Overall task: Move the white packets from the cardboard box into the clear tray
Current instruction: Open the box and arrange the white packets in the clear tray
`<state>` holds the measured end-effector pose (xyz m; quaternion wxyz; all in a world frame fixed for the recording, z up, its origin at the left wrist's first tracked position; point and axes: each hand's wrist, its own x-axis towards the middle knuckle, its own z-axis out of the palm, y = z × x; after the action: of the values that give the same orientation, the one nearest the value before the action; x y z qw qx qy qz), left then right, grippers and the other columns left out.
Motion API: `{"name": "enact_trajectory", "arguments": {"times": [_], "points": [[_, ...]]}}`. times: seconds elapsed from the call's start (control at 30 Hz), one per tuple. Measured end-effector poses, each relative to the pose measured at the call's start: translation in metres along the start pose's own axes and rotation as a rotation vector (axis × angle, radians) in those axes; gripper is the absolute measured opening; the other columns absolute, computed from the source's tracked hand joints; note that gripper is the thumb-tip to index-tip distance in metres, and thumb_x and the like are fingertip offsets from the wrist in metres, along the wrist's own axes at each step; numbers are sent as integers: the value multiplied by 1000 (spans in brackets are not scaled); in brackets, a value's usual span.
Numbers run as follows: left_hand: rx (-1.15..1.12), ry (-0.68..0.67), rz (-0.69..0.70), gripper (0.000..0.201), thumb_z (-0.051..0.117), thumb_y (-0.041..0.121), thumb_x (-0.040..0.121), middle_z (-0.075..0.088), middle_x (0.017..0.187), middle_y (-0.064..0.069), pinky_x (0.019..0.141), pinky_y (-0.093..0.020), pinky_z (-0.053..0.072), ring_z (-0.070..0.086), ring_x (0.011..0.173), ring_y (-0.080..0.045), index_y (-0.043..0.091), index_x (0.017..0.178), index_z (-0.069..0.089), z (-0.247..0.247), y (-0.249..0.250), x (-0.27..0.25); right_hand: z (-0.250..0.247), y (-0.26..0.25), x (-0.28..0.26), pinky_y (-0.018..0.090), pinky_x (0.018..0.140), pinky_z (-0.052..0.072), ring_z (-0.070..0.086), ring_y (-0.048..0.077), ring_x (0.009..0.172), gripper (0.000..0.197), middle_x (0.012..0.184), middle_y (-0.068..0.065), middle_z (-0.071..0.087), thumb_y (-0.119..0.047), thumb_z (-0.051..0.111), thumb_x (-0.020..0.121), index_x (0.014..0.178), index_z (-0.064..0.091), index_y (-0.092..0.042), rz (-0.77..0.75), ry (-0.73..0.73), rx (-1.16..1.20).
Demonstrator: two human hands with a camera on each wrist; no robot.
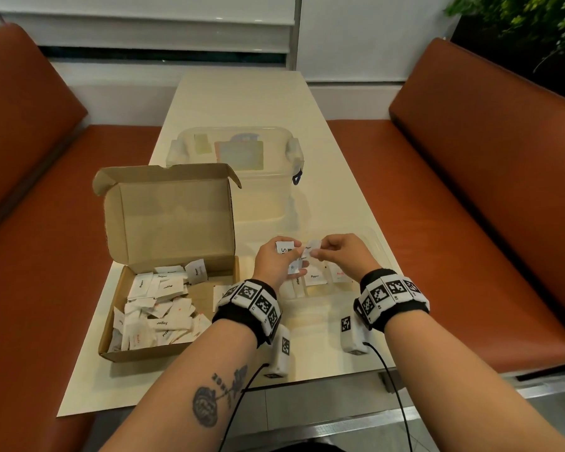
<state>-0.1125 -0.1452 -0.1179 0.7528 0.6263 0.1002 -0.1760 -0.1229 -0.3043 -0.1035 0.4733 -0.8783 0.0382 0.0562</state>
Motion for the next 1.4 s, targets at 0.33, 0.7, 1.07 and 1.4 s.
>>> {"name": "enact_trajectory", "arguments": {"times": [0.33,0.7,1.07,1.4], "points": [[34,0,40,15,69,-4,81,60,88,-9,64,-34,60,63,75,-23,6,91,64,-1,-1,-2,-3,6,2,17,58,38,51,10,62,16,67,-3,55,-17,70,83,71,60,-16,90,-104,-30],[-72,52,36,20,67,-6,83,63,87,-14,67,-31,60,65,74,-26,3,100,62,-1,0,-3,0,11,5,19,68,42,58,5,67,8,73,-2,68,-19,77,77,79,74,-12,97,4,-111],[-98,75,30,20,67,-6,82,64,89,-15,66,-30,60,67,73,-24,4,99,62,-1,-2,0,25,21,8,27,78,42,45,16,96,13,92,6,59,-29,78,72,79,73,-19,108,31,-492],[-83,77,38,20,68,-5,82,64,91,-14,68,-30,60,67,76,-25,5,98,63,-1,-3,-1,30,17,5,28,72,41,50,19,86,13,83,-1,55,-16,74,74,71,61,-19,-17,-1,-612]]}}
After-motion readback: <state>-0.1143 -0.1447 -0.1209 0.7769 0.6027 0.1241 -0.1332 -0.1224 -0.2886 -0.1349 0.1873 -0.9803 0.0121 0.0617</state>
